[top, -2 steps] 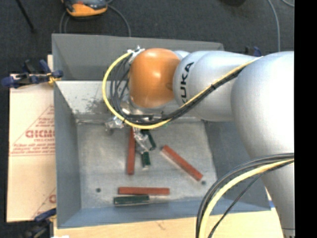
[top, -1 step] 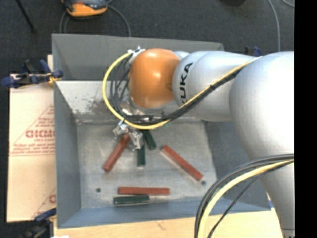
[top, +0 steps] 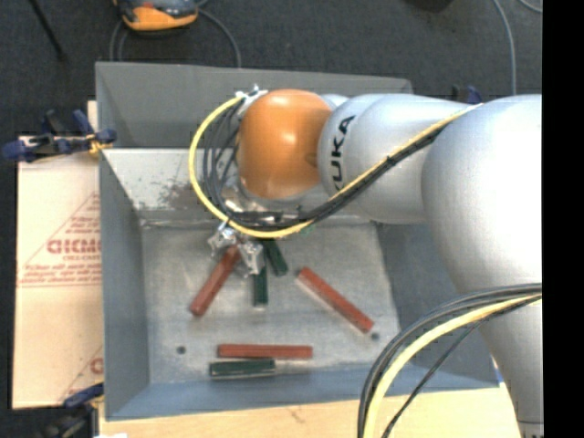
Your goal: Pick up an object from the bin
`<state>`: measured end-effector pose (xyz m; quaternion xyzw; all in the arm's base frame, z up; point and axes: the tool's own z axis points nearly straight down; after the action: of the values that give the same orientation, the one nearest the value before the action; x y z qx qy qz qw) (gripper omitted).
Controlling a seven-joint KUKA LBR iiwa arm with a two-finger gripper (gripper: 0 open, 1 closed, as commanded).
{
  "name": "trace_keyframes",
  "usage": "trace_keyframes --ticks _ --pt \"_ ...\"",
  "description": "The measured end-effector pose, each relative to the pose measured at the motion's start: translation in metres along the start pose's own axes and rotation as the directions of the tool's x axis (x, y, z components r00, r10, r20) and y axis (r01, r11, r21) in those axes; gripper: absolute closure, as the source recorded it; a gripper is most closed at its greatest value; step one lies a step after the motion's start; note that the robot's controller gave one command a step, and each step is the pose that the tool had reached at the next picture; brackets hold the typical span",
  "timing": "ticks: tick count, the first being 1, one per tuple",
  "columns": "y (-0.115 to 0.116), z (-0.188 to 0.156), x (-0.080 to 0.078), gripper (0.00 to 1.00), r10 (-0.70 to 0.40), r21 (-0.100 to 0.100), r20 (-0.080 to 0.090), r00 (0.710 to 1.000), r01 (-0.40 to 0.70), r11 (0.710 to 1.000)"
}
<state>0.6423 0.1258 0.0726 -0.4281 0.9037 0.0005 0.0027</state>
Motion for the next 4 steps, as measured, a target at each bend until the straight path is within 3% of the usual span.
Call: trace_keyframes --ticks 1,2,3,4 --pt "-0.021 -0.107 0.05 1.0 0.016 0.0 -0.001 1.0 -0.016 1.0" --pt "-0.021 -0.106 0.05 1.0 0.017 0.0 -0.001 1.0 -0.017 1.0" --pt "-0.026 -0.067 0.047 1.0 -0.006 0.007 0.006 1.0 0.006 1.0" --pt "-0.05 -0.021 0.083 1.0 -0.013 -0.002 0.0 1.0 0.013 1.0"
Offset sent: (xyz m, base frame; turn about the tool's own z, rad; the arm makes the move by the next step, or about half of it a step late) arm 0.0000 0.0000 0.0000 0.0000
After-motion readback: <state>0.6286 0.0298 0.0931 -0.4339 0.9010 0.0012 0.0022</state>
